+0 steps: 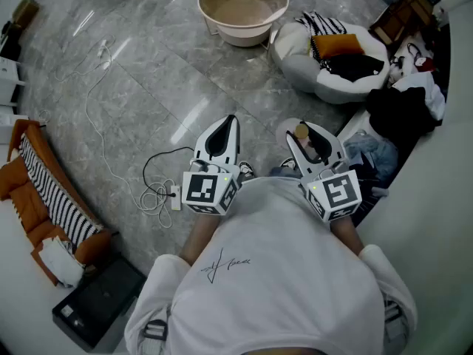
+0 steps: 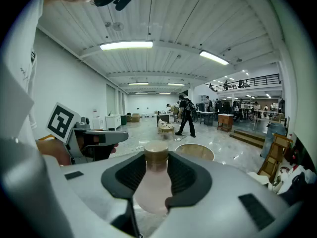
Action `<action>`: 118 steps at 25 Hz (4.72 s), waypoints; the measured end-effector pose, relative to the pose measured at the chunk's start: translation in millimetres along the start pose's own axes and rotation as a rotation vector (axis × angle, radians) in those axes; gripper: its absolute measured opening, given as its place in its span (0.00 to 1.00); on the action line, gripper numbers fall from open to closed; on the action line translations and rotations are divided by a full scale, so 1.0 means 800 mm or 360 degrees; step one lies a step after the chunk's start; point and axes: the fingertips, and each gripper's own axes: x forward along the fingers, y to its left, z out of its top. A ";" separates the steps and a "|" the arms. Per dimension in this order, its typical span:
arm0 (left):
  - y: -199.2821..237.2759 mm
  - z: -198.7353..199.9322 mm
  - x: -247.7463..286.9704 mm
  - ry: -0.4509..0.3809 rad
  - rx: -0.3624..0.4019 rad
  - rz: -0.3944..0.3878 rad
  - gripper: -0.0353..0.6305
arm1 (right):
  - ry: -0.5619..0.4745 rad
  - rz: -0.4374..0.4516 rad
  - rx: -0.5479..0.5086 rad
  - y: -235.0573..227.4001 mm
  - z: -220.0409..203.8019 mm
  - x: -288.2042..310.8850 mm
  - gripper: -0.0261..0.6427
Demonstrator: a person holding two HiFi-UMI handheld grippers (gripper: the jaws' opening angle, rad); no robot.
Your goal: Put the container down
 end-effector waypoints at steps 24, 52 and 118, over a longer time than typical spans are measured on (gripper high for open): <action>-0.012 -0.010 -0.004 0.0007 0.0081 -0.0133 0.08 | -0.0070 -0.0075 0.0020 -0.007 0.007 0.002 0.26; 0.056 0.060 0.265 0.0123 0.0272 0.0099 0.08 | -0.0068 0.0031 0.0064 -0.239 0.072 0.190 0.26; 0.468 0.249 0.755 0.0197 0.0123 -0.0321 0.08 | -0.0003 -0.0171 0.0133 -0.448 0.283 0.736 0.26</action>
